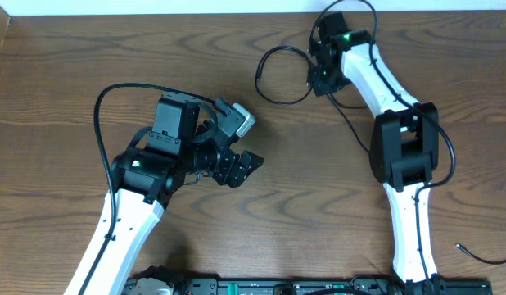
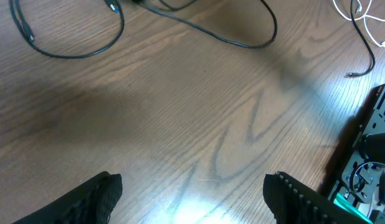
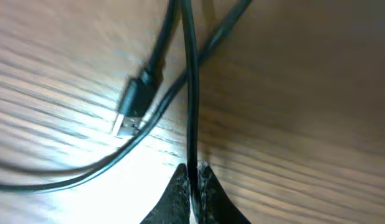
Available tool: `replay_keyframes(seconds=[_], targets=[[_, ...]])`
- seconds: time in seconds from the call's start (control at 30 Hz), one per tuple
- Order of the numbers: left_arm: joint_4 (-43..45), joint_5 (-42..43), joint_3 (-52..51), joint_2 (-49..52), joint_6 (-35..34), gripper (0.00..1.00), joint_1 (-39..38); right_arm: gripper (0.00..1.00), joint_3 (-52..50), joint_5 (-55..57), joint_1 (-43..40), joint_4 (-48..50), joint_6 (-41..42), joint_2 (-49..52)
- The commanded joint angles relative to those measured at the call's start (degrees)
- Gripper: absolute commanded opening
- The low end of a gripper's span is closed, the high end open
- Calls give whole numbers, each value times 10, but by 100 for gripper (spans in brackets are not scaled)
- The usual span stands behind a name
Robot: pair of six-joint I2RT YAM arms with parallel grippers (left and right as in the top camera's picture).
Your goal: Untangle cables
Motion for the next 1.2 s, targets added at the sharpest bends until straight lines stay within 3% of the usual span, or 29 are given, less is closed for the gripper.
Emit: replay_keyframes(seconds=[0.0,0.2,0.4,0.47,0.57,0.83,1.1,1.17], targets=[[-2,10,7,-5,9,79,-1,1,75,-1,-11,-13,10,-113],[-2,49,7,-5,9,78,-1,1,86,7,-42,-22,10,-218],[-2,49,7,-5,9,79,-1,1,86,2,-77,-67,14,-256],[-4,49,7,-6,7,78,-1,1,86,107,-79,-90,71,-256],[-6,49,7,-7,7,79,-1,1,86,169,-79,-110,57,-259],[7,49,7,-7,9,79,-1,1,67,-3,-78,-150,-64,-231],[3,49,7,-7,13,79,-1,1,67,-30,-73,-153,-60,-125],[3,48,7,-7,16,79,-1,8,67,-30,-66,-144,-56,-107]])
